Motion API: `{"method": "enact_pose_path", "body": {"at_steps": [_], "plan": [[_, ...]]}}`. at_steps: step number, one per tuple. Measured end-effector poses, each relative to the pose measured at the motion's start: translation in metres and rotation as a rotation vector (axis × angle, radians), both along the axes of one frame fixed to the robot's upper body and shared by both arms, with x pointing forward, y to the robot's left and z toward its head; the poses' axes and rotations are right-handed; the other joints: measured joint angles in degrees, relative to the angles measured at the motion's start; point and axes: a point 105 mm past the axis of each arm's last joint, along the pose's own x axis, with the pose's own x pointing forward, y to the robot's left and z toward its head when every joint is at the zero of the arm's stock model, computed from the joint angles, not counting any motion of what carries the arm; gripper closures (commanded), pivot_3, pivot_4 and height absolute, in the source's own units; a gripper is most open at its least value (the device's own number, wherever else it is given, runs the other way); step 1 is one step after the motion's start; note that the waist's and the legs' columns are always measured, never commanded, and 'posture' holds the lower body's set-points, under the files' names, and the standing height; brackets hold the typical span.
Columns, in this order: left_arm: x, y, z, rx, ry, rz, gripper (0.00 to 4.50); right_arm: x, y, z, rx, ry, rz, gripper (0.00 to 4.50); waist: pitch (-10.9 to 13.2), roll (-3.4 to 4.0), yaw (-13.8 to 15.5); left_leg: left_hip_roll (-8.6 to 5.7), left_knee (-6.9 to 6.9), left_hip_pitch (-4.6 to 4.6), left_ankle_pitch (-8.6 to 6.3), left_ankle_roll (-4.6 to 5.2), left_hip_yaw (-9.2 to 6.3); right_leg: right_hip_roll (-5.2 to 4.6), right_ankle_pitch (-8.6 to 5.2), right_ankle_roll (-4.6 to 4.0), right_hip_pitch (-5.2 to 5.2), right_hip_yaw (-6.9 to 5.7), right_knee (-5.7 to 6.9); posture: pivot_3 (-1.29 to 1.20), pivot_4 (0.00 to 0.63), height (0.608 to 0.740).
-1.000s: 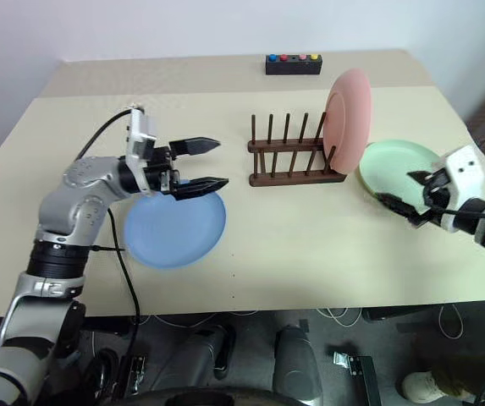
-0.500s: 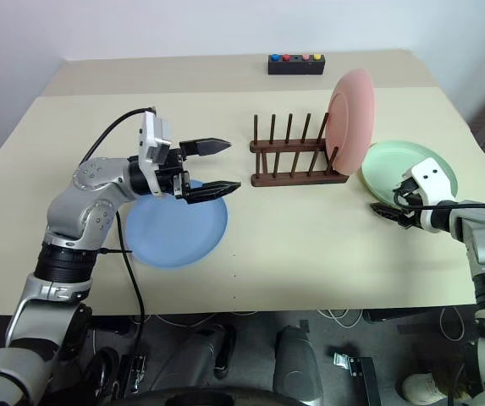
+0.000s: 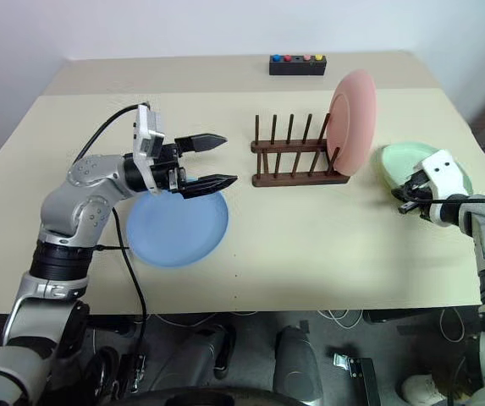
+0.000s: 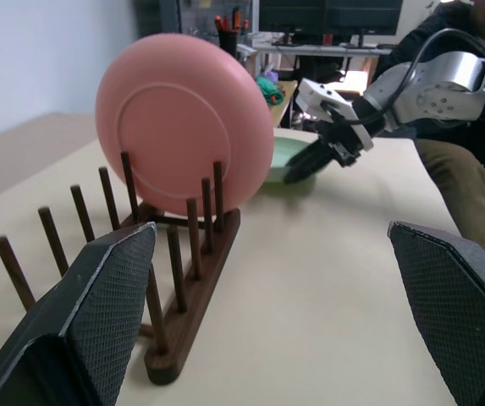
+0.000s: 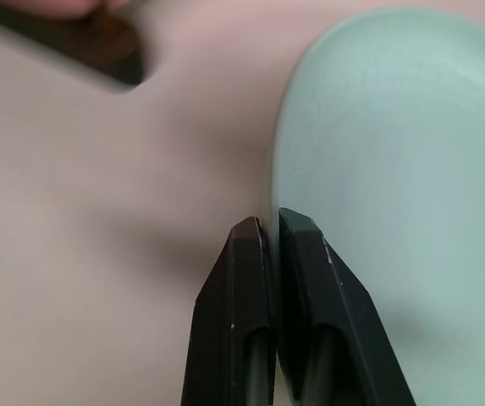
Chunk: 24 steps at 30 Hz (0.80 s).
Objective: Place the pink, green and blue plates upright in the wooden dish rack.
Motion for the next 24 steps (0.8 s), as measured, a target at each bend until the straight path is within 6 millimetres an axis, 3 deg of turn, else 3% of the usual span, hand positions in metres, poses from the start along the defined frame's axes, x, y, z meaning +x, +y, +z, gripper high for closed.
{"method": "enact_pose_path", "body": {"at_steps": [8,13,17,24], "plan": [[0.003,-0.001,-0.002,-0.015,0.019,-0.002,0.0,0.018,-0.017,0.071,0.098,-0.329,-0.158,4.46,0.0,0.02,-0.2,0.03,-0.05,-0.01,0.04,-0.06,0.01,0.03,0.0,-0.01,-0.05,0.01,0.01,0.0,0.15,0.74],[0.004,0.006,-0.003,0.014,0.023,0.002,0.0,0.018,-0.005,0.139,0.508,-0.571,-0.114,4.46,0.0,0.07,-0.2,0.05,-0.09,-0.01,0.03,-0.05,0.0,0.06,0.02,-0.02,-0.07,0.04,0.0,0.0,0.15,0.74],[0.004,0.014,-0.003,0.02,0.046,0.015,0.0,0.0,0.022,0.19,0.668,-0.719,0.071,4.46,0.0,0.07,-0.1,0.05,-0.09,-0.04,0.03,-0.05,-0.02,0.07,0.02,-0.02,-0.08,0.04,-0.04,0.0,0.15,0.74],[0.002,0.026,0.004,-0.004,0.059,0.011,0.0,-0.018,0.074,0.225,0.864,-0.74,0.341,4.46,0.0,0.1,-0.5,0.09,-0.09,-0.04,-0.12,0.21,-0.02,0.07,0.06,-0.08,-0.13,0.06,0.01,0.0,0.15,0.74]]}}
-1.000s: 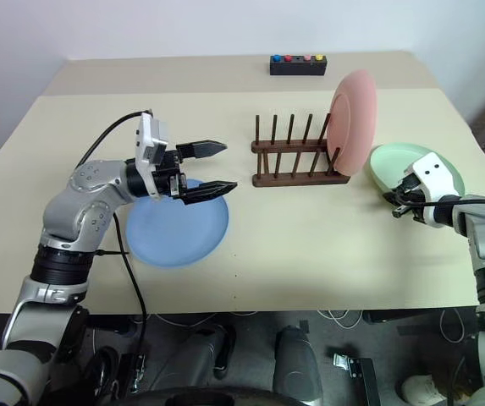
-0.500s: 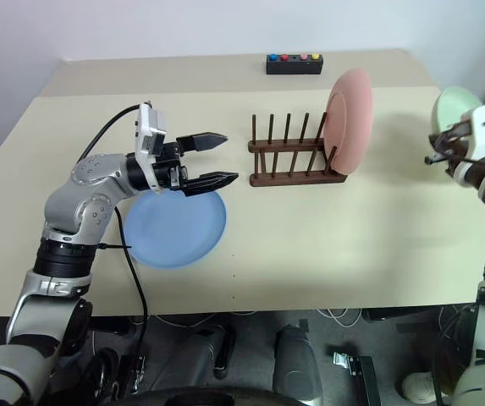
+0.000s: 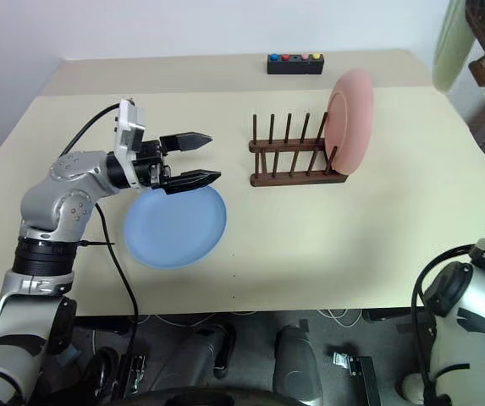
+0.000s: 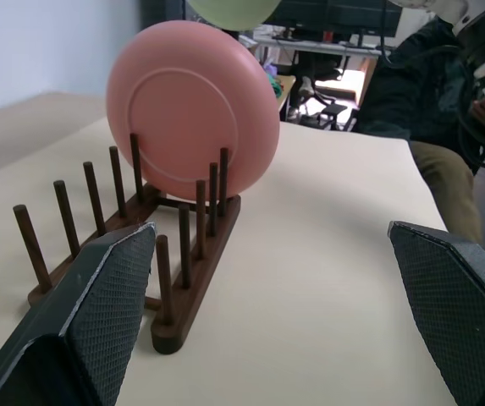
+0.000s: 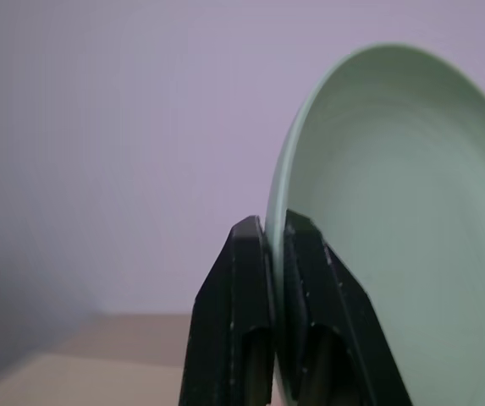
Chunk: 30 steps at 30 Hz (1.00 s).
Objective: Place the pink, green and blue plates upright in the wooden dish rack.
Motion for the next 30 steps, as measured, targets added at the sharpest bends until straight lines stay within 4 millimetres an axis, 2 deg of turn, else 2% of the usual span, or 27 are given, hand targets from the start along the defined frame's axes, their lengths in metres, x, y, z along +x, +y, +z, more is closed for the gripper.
{"method": "enact_pose_path", "body": {"at_steps": [4,8,11,19,22,27,30], "plan": [[-0.001,0.003,0.005,-0.025,-0.004,-0.005,0.0,-0.011,0.034,0.016,0.063,-0.044,0.196,4.46,0.0,0.0,0.2,0.03,0.0,0.0,0.0,-0.01,-0.01,0.03,0.0,-0.01,-0.01,0.0,0.0,0.0,0.15,0.74],[-0.002,0.012,0.013,-0.046,-0.019,0.01,0.0,-0.014,0.047,0.015,0.116,-0.041,0.309,4.46,0.0,-0.01,0.3,0.02,0.01,-0.01,0.0,0.0,-0.02,0.02,0.0,-0.01,0.0,0.0,-0.02,0.0,0.15,0.74],[-0.006,0.012,0.014,-0.045,-0.03,0.004,0.0,-0.016,0.055,0.013,0.13,-0.029,0.384,4.46,0.0,0.0,0.3,0.02,-0.01,-0.01,0.0,0.0,-0.01,0.02,0.0,-0.01,0.0,0.0,-0.02,0.0,0.15,0.74],[-0.008,0.013,0.007,-0.04,-0.002,0.013,0.0,-0.007,0.084,-0.015,0.13,0.081,0.515,4.46,0.0,0.01,0.1,0.05,-0.01,-0.01,0.0,0.0,-0.01,0.06,0.03,-0.05,-0.04,0.01,0.01,0.0,0.15,0.74],[-0.011,0.012,0.009,-0.041,-0.011,0.003,0.0,-0.005,0.088,-0.019,0.134,0.09,0.528,4.46,0.0,0.01,0.2,0.04,-0.02,-0.01,0.0,0.0,-0.01,0.06,0.03,-0.05,-0.03,0.01,-0.01,0.0,0.15,0.74],[-0.012,0.012,0.008,-0.041,-0.006,0.002,0.0,0.006,0.098,-0.042,0.136,0.16,0.527,4.46,0.0,0.01,0.2,0.04,0.0,-0.01,0.0,-0.01,-0.01,0.07,0.03,-0.05,-0.03,0.01,0.0,0.0,0.15,0.74],[-0.012,0.012,0.008,-0.041,-0.006,0.002,0.0,0.01,0.101,-0.047,0.146,0.174,0.524,4.46,0.0,0.01,0.2,0.05,-0.02,-0.01,0.0,-0.01,-0.01,0.07,0.03,-0.05,-0.05,0.01,0.0,0.0,0.15,0.74]]}}
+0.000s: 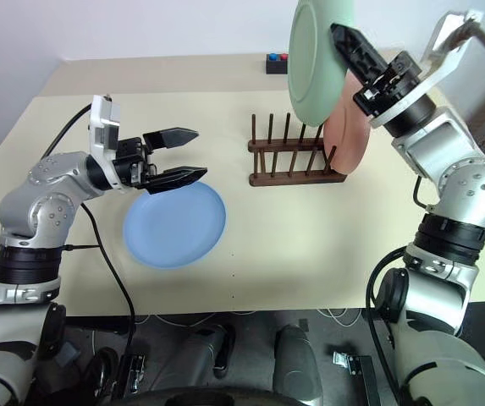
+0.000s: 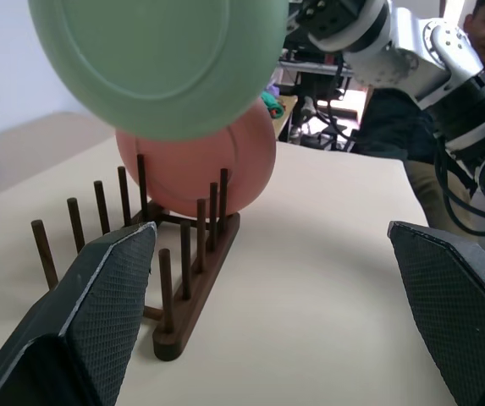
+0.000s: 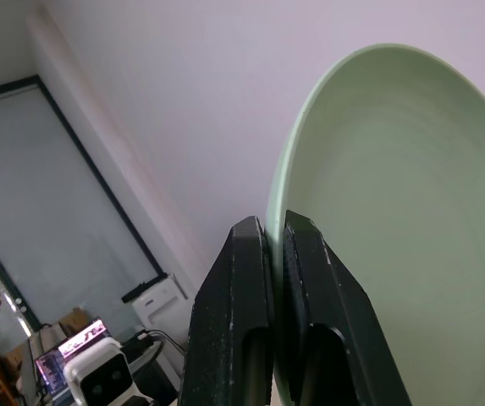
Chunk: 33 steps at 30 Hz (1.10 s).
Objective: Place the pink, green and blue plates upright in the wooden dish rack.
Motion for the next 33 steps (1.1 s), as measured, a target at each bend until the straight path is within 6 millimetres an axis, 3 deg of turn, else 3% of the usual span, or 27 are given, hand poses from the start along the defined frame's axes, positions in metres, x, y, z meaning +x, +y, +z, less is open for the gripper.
{"method": "enact_pose_path", "body": {"at_steps": [6,12,25,30,33], "plan": [[0.001,0.004,-0.001,0.029,-0.005,0.016,0.0,0.012,-0.001,-0.022,-0.027,0.072,-0.038,4.46,0.0,0.0,0.0,0.0,0.0,0.0,0.0,0.0,0.0,0.01,0.0,0.0,-0.01,0.01,0.0,0.0,0.15,0.74],[0.001,0.004,-0.002,0.034,-0.006,0.02,0.0,0.016,-0.005,-0.026,-0.03,0.068,-0.068,4.46,0.0,0.0,0.0,0.0,-0.02,0.0,0.0,0.0,0.0,0.02,0.0,0.0,-0.01,0.01,0.0,0.0,0.15,0.74],[0.001,0.004,-0.003,0.033,-0.006,0.027,0.0,0.028,-0.012,-0.064,-0.065,0.178,-0.118,4.46,0.0,0.0,0.0,0.0,-0.01,0.0,0.0,0.0,0.0,0.02,0.0,0.0,-0.01,0.01,0.0,0.0,0.15,0.74],[0.001,0.003,-0.003,0.029,-0.005,0.031,0.0,0.03,-0.012,-0.068,-0.082,0.19,-0.126,4.46,0.0,0.0,0.0,0.0,-0.01,0.0,0.0,-0.01,0.0,0.02,0.0,0.0,0.0,0.01,0.0,0.0,0.15,0.74],[0.001,0.003,-0.003,0.029,-0.006,0.034,0.0,0.03,-0.011,-0.069,-0.091,0.188,-0.122,3.41,0.0,0.0,0.0,0.0,-0.01,0.0,0.0,-0.01,0.0,0.02,0.0,0.0,0.0,0.01,-0.01,0.0,0.15,0.74]]}}
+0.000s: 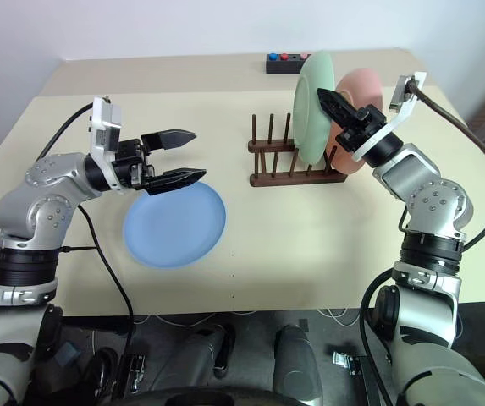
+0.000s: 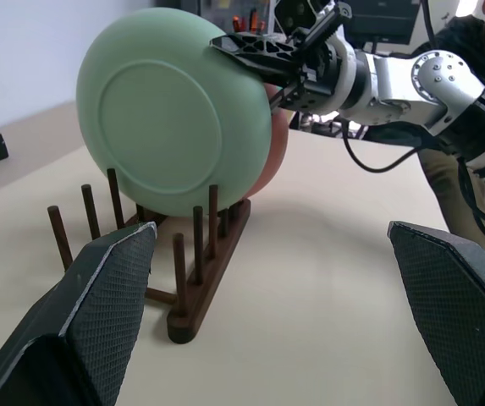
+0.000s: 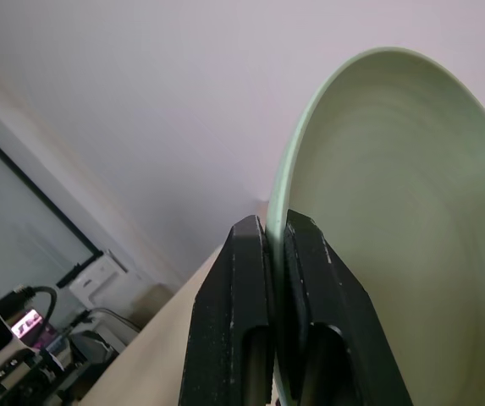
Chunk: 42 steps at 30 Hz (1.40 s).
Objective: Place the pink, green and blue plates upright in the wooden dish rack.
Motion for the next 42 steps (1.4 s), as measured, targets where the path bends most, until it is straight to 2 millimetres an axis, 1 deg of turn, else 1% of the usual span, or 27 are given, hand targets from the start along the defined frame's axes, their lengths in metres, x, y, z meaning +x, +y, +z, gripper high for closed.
{"method": "enact_pose_path", "body": {"at_steps": [1,3,4,6,7,11,15,23,32,35,42], "plan": [[0.0,0.0,0.0,0.0,0.0,0.0,0.0,0.0,0.0,0.0,0.0,-0.001,0.002,3.0,0.0,0.0,0.0,0.0,0.0,0.0,0.0,0.0,0.0,0.0,0.0,0.0,0.0,0.0,0.0,0.0,0.15,0.74],[-0.001,0.0,0.0,0.001,-0.003,-0.001,0.0,-0.001,0.0,-0.002,-0.005,-0.001,0.007,1.98,0.0,0.0,0.0,0.0,0.0,0.0,0.0,0.0,0.0,0.0,0.0,0.0,0.0,0.0,0.0,0.0,0.15,0.74],[-0.001,0.0,0.0,0.001,-0.003,-0.001,0.0,-0.001,0.001,-0.002,-0.008,-0.003,0.01,1.55,0.0,0.0,0.0,0.0,0.0,0.0,0.0,0.0,0.0,0.0,0.0,0.0,0.0,0.0,0.0,0.0,0.15,0.74],[-0.001,0.0,0.0,0.001,-0.003,-0.001,0.0,-0.001,0.002,-0.002,-0.012,-0.003,0.011,0.48,0.0,0.0,-0.1,0.0,0.0,0.0,0.0,0.0,0.0,0.0,0.0,0.0,0.0,0.0,0.0,0.0,0.15,0.74],[-0.001,0.0,0.0,0.001,-0.003,-0.001,0.0,-0.001,0.002,-0.002,-0.015,-0.003,0.009,0.04,0.0,0.0,-0.1,0.0,-0.01,0.0,0.0,0.0,0.0,0.01,0.0,0.0,0.0,0.0,0.0,0.0,0.15,0.74],[-0.001,0.0,-0.002,0.001,0.004,0.0,0.0,-0.005,0.004,0.002,-0.037,-0.03,0.016,0.04,0.0,0.0,-0.1,0.01,-0.01,0.0,0.0,0.0,0.0,0.01,0.0,0.0,-0.01,0.0,0.0,0.0,0.15,0.74],[-0.001,0.001,-0.005,0.0,0.013,0.002,0.0,-0.017,0.01,0.015,-0.102,-0.099,0.036,0.04,0.0,0.0,0.0,0.0,-0.01,0.0,0.0,0.0,0.0,0.01,0.0,0.0,-0.01,0.0,0.0,0.0,0.15,0.74],[-0.002,-0.002,-0.005,-0.008,0.015,-0.007,0.0,-0.025,0.007,0.029,-0.202,-0.154,0.01,0.04,0.0,0.0,0.0,0.01,-0.01,0.0,0.0,0.0,0.0,0.01,0.0,0.0,-0.01,0.0,-0.01,0.0,0.15,0.74],[-0.002,-0.003,-0.005,-0.01,0.014,-0.012,0.0,-0.017,0.012,0.017,-0.31,-0.15,-0.018,0.04,0.0,0.0,0.1,0.01,-0.01,0.0,0.0,0.0,0.0,0.01,0.0,0.0,-0.01,0.0,-0.02,0.0,0.15,0.74],[-0.002,-0.003,-0.005,-0.012,0.015,-0.011,0.0,-0.015,0.01,0.015,-0.327,-0.15,-0.036,0.04,0.0,0.0,0.1,0.01,-0.01,0.0,0.0,0.0,0.0,0.01,0.0,0.0,-0.01,0.0,-0.02,0.0,0.15,0.74],[-0.002,-0.003,-0.005,-0.015,0.015,-0.009,0.0,-0.006,0.005,0.01,-0.43,-0.173,-0.127,0.04,0.0,0.0,0.0,0.01,-0.01,0.0,0.0,0.0,0.0,0.02,0.0,0.0,-0.01,0.0,-0.02,0.0,0.15,0.74]]}}
